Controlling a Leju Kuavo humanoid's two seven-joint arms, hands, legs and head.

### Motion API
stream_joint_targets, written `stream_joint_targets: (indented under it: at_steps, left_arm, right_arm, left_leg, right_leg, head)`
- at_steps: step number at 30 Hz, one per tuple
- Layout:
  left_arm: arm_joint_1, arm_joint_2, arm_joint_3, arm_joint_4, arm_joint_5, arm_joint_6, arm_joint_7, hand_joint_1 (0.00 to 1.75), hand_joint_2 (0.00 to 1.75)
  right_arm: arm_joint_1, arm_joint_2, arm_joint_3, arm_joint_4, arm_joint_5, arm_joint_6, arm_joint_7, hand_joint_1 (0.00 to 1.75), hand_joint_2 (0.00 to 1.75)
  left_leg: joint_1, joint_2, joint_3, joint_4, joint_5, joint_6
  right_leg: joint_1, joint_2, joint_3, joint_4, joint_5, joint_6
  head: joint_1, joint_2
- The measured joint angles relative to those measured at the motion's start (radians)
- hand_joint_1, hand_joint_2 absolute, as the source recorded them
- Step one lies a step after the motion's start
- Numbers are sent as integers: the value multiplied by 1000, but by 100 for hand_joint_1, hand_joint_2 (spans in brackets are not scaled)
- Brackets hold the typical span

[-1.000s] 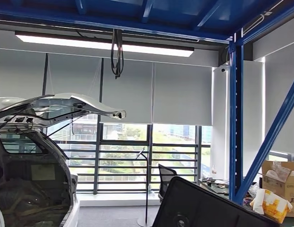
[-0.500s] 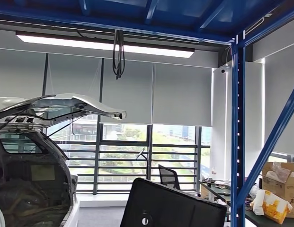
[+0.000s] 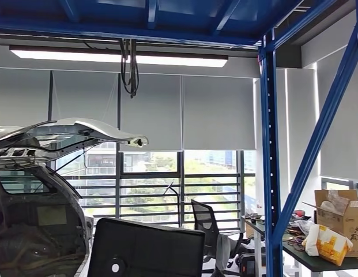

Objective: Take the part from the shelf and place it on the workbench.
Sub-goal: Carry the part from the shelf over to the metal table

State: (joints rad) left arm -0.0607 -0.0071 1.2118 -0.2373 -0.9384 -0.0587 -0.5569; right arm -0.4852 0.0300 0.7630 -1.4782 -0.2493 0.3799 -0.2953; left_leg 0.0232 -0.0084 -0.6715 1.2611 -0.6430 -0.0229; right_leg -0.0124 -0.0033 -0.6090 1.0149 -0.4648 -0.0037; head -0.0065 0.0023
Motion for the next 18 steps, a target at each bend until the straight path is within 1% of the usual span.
stream_joint_targets:
  at_steps: [1,2,3,4,5,6,7,9,10,11,12,13,14,15,16,17,18]
  left_arm:
    - [3,4,2,0,0,2,4,0,175]
    - [6,7,3,0,0,3,8,0,175]
    - [8,9,4,0,-1,3,10,0,175]
    - [8,10,4,0,-1,3,11,0,175]
    - [7,11,5,0,-1,3,13,0,175]
    - [7,11,5,0,-2,3,14,0,175]
    - [6,11,5,0,-2,3,15,0,175]
    - [8,11,5,0,-4,3,17,0,175]
    - [8,11,5,0,-4,3,17,0,175]
    - [8,11,5,0,-6,3,16,0,175]
    - [7,11,6,0,-7,3,15,0,175]
    - [6,11,6,0,-8,3,14,0,175]
    - [6,11,6,0,-10,3,12,0,175]
    - [6,11,6,0,-12,3,11,0,175]
    - [6,11,6,0,-14,3,10,0,175]
    - [6,11,6,0,-15,2,9,0,175]
    - [6,12,6,0,-16,2,8,0,175]
  right_arm:
    - [0,-3,6,6,-1,-2,0,175,175]
    - [0,-6,11,11,-2,-4,0,175,175]
    - [0,-8,14,15,-3,-5,-1,175,175]
    - [-1,-10,16,18,-4,-6,-2,175,175]
    - [-4,-11,18,21,-5,-8,-3,175,175]
    - [-6,-12,19,23,-5,-8,-4,175,175]
    - [-7,-12,21,24,-5,-9,-5,175,175]
    - [-9,-15,26,26,-6,-10,-6,175,175]
    - [-10,-16,29,27,-6,-11,-7,175,175]
    - [-11,-17,31,28,-7,-11,-8,175,175]
    - [-12,-18,33,28,-7,-12,-9,175,175]
    - [-12,-19,35,29,-8,-12,-10,175,175]
    - [-13,-20,37,30,-9,-13,-11,175,175]
    - [-13,-21,39,31,-10,-13,-12,175,175]
    - [-13,-23,41,33,-10,-13,-12,175,175]
    - [-12,-24,43,34,-11,-13,-13,175,175]
    - [-12,-24,45,34,-12,-13,-13,175,175]
  left_leg:
    - [1,0,-8,26,-3,-2]
    - [3,0,1,14,12,-5]
    - [5,0,29,-34,42,-8]
    - [9,0,63,-100,72,-12]
    - [11,0,93,-161,95,-13]
    - [11,0,111,-201,108,-11]
    - [10,-1,116,-217,110,-7]
    - [5,0,109,-215,116,7]
    - [5,1,105,-215,121,15]
    - [4,3,101,-216,128,25]
    - [4,5,95,-217,134,34]
    - [2,6,88,-217,140,41]
    - [-1,7,82,-217,145,46]
    - [-5,8,74,-217,151,50]
    - [-10,8,67,-217,157,52]
    - [-14,8,59,-217,163,53]
    - [-19,8,52,-216,169,55]
  right_leg:
    - [0,-1,-2,0,1,0]
    - [0,-1,-3,2,3,0]
    - [-2,-1,-5,4,3,2]
    - [-3,0,-8,8,4,5]
    - [-1,1,-13,15,4,10]
    - [0,2,-18,21,6,16]
    - [2,3,-23,25,9,22]
    - [2,5,-30,26,18,34]
    - [0,5,-32,28,14,38]
    - [-2,4,-36,42,-4,42]
    - [-2,4,-46,75,-36,44]
    - [-3,4,-60,126,-80,46]
    - [-3,4,-76,189,-124,46]
    - [-2,4,-89,248,-157,44]
    - [-1,4,-90,284,-173,42]
    - [1,4,-74,285,-171,37]
    - [5,5,-41,248,-153,28]
  head:
    - [0,0]
    - [0,0]
    - [0,0]
    - [0,0]
    - [0,0]
    - [0,0]
    - [0,0]
    - [0,0]
    - [0,0]
    - [0,0]
    - [0,0]
    - [0,0]
    - [0,0]
    - [0,0]
    - [0,0]
    - [0,0]
    - [0,0]
